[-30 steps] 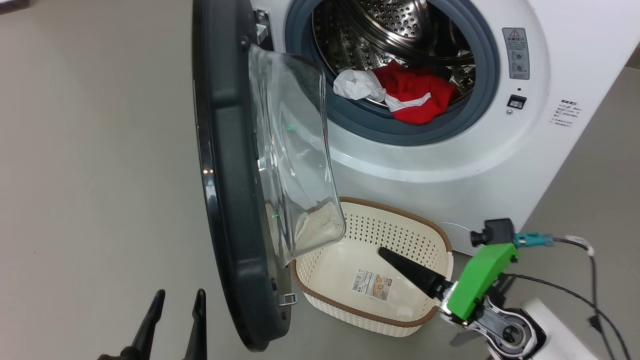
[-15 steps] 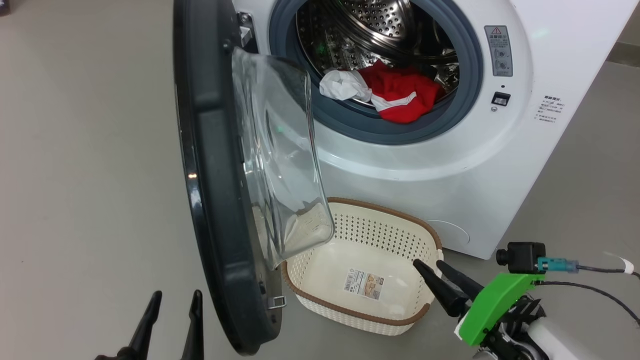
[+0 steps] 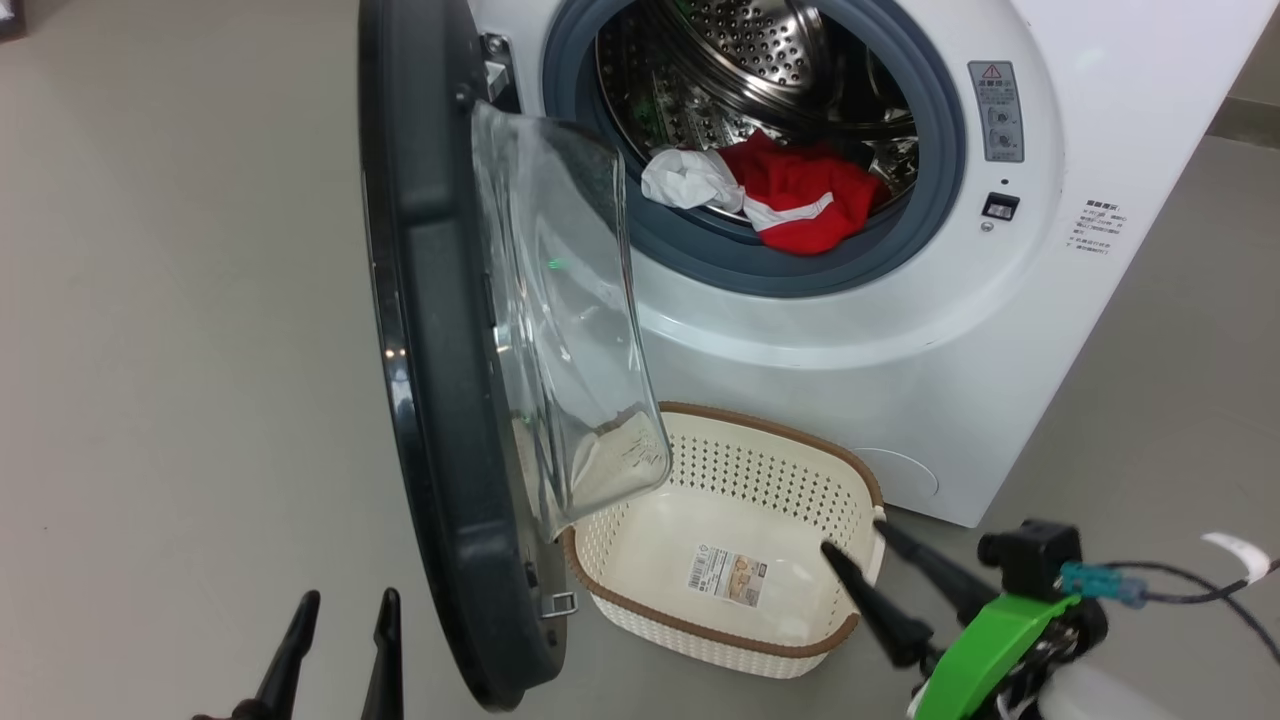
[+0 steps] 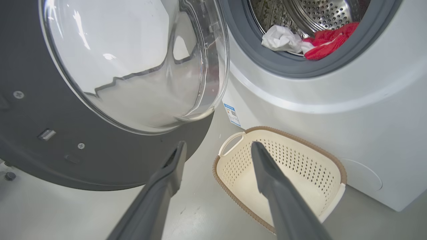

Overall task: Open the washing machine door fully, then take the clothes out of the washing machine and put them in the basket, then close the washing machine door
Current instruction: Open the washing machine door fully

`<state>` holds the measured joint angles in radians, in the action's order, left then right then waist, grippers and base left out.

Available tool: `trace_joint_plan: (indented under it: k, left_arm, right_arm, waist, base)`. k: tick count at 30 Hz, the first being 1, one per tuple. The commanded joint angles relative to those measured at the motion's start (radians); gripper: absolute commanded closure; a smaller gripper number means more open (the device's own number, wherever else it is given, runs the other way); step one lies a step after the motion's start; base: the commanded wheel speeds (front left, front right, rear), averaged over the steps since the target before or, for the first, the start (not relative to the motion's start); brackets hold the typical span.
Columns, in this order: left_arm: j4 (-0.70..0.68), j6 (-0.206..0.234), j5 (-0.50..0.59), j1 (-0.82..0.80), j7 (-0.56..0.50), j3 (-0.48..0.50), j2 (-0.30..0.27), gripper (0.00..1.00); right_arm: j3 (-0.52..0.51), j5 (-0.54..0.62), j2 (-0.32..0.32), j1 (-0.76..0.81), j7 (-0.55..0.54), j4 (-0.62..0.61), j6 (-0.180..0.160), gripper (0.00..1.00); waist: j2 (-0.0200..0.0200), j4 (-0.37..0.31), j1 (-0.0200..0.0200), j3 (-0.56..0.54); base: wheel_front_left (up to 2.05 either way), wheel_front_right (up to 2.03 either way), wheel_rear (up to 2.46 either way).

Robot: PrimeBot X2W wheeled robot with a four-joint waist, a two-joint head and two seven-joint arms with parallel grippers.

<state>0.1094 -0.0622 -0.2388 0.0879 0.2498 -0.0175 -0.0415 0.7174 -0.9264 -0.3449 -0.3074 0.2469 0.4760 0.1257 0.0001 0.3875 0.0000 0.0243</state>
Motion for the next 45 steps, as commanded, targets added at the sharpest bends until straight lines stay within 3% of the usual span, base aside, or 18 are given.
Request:
trace_joint_plan:
  k: [1, 9, 14, 20, 31, 32, 34, 45]
  left_arm:
    - [-0.02, -0.005, 0.003, -0.008, 0.012, 0.037, -0.009, 0.0]
    - [-0.023, -0.004, 0.004, -0.003, 0.012, 0.041, -0.009, 0.0]
    - [-0.03, -0.004, 0.005, -0.005, 0.012, 0.041, -0.009, 0.0]
    - [-0.03, -0.004, 0.003, -0.006, 0.012, 0.041, -0.009, 0.0]
    - [-0.031, -0.001, 0.002, -0.008, 0.012, 0.042, -0.009, 0.0]
    - [-0.033, -0.001, -0.002, -0.01, 0.012, 0.044, -0.009, 0.23]
    - [-0.042, 0.006, -0.043, -0.017, 0.012, 0.058, -0.009, 1.0]
    - [-0.311, 0.03, -0.113, -0.092, 0.012, 0.152, -0.009, 1.0]
  right_arm:
    - [-0.02, 0.031, -0.006, -0.01, 0.014, -0.032, 0.005, 0.0]
    - [-0.271, 0.312, 0.058, 0.102, 0.015, -0.155, 0.005, 0.0]
    - [-0.415, 0.428, 0.115, 0.172, 0.015, -0.234, 0.005, 0.0]
    - [-0.478, 0.521, 0.148, 0.233, 0.015, -0.22, 0.005, 0.0]
    - [-0.508, 0.566, 0.182, 0.257, 0.015, -0.203, 0.005, 0.0]
    - [-0.509, 0.567, 0.182, 0.255, 0.015, -0.203, 0.005, 0.0]
    - [-0.509, 0.573, 0.181, 0.251, 0.015, -0.204, 0.005, 0.0]
    - [-0.517, 0.587, 0.182, 0.254, 0.015, -0.205, 0.005, 0.0]
  waist:
    - [-0.0001, -0.001, 0.0, 0.0]
    - [-0.0001, -0.004, 0.0, -0.002]
    - [-0.0001, -0.003, 0.0, 0.001]
    - [-0.0001, 0.002, 0.0, 0.003]
    - [-0.0001, 0.001, 0.0, 0.005]
    - [-0.0001, 0.001, 0.0, 0.006]
    - [-0.0001, 0.002, 0.0, 0.007]
    - [-0.0001, 0.011, 0.0, 0.001]
  base:
    - [0.0, 0.0, 0.0]
    - [0.0, 0.0, 0.0]
    - [0.0, 0.0, 0.0]
    - [0.0, 0.0, 0.0]
    - [0.0, 0.0, 0.0]
    - [0.0, 0.0, 0.0]
    - [0.0, 0.0, 0.0]
    - [0.0, 0.0, 0.0]
